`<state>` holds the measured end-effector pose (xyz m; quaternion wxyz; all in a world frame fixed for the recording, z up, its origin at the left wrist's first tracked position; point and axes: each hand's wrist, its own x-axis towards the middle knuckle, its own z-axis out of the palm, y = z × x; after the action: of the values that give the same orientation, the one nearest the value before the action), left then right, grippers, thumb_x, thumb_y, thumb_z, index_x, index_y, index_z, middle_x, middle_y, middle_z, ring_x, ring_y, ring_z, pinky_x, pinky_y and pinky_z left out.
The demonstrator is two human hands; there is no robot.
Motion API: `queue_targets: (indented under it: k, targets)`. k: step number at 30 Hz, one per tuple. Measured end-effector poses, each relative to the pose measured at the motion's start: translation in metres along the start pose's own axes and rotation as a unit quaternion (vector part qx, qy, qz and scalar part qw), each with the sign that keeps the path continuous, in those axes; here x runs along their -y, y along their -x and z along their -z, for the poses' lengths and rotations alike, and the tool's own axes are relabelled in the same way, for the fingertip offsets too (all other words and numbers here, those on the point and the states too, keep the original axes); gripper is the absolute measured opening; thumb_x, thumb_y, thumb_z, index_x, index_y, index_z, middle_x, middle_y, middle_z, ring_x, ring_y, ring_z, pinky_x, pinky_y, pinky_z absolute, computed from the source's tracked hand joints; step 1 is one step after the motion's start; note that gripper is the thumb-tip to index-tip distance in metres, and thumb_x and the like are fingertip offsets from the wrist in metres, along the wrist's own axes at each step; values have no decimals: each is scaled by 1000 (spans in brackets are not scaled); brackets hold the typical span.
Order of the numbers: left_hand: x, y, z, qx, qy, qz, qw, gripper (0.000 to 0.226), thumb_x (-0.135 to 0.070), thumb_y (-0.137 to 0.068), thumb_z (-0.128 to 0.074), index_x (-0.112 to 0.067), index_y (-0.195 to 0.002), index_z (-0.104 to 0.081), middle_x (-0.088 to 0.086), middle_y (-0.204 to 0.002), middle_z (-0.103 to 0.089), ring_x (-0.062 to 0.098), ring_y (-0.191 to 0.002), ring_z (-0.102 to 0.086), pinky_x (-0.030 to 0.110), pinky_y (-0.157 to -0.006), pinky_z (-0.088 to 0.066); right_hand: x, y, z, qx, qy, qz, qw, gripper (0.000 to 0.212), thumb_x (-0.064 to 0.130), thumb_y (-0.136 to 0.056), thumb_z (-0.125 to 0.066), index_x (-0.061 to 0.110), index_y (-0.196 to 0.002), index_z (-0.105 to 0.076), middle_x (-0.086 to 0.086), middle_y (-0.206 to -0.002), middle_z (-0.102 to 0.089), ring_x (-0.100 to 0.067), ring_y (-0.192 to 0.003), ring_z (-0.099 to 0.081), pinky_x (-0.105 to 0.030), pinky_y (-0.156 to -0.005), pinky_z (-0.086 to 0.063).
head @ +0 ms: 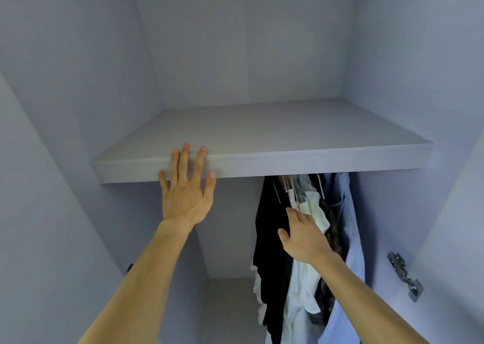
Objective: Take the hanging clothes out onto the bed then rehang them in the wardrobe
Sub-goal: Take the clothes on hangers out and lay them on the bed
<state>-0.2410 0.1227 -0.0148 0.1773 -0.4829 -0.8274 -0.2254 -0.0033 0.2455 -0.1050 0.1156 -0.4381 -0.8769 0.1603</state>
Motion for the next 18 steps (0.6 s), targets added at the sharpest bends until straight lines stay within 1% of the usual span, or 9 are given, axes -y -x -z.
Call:
queue_targets:
  k: [2,4,6,8,11,13,14,16,18]
  targets:
    - [-2,-3,-7,-9,0,11,1000,61,-55,-102,-14,-42,-156,12,-11,-162,28,12,-147,31,55,-122,6,-3,-19,-9,-4,22,-14,1000,62,35,-99,-45,10,-152,-24,-9,-149,-40,-31,-132,-37,-38,-104,-41]
    - [-2,-5,-13,-19,-9,21,1000,61,-54,-103,-15,-40,-156,13,-9,-161,29,12,-146,33,56,-122,5,-6,-32,-17,-22,37,-29,999,57,29,-99,-46,11,-150,-27,-9,-138,-49,-29,-125,-42,-36,-94,-44]
    - [-1,-7,-20,-27,-16,27,999,61,-53,-103,-15,-41,-153,18,-7,-161,31,13,-146,34,57,-122,4,-9,-44,-25,-54,19,-43,997,53,23,-99,-47,9,-147,-31,-10,-123,-58,-28,-116,-48,-35,-82,-47]
    - [-1,-9,-26,-41,-21,27,999,61,-52,-104,-14,-43,-149,25,-5,-161,33,14,-145,35,58,-122,4,-10,-51,-30,-76,-14,-46,996,47,21,-98,-48,8,-142,-39,-11,-110,-64,-29,-106,-57,-34,-74,-49]
    - [-1,-11,-32,-61,-28,27,997,60,-52,-104,-14,-43,-148,26,-2,-162,30,14,-145,35,59,-121,2,-8,-61,-28,-49,-83,-53,994,41,20,-97,-51,8,-136,-45,-9,-99,-69,-29,-95,-64,-31,-70,-46]
    - [-1,-12,-35,-64,-33,30,997,61,-51,-104,-14,-40,-150,23,-1,-163,26,14,-144,36,60,-121,1,-7,-68,-25,-4,-133,-58,989,34,19,-95,-53,9,-127,-51,-6,-85,-69,-21,-78,-64,-28,-62,-45]
    - [-1,-12,-35,-66,-33,31,997,61,-51,-104,-14,-38,-152,20,0,-164,25,14,-144,37,60,-121,1,-8,-73,-24,21,-186,-71,980,27,16,-92,-55,9,-118,-56,-5,-78,-68,-17,-67,-64,-27,-57,-48]
    - [-2,-11,-35,-74,-35,33,996,61,-51,-104,-15,-35,-155,15,0,-164,22,13,-144,36,61,-121,-2,-6,-78,-20,75,-319,-107,939,12,8,-89,-58,7,-101,-59,-6,-73,-64,-10,-52,-63,-24,-49,-53]
    - [-2,-9,-35,-80,-36,35,996,61,-52,-104,-15,-35,-157,11,1,-165,20,13,-144,35,61,-121,-3,-4,-80,-14,107,-426,-121,890,8,2,-90,-63,5,-98,-61,-7,-77,-61,-9,-52,-62,-20,-50,-52]
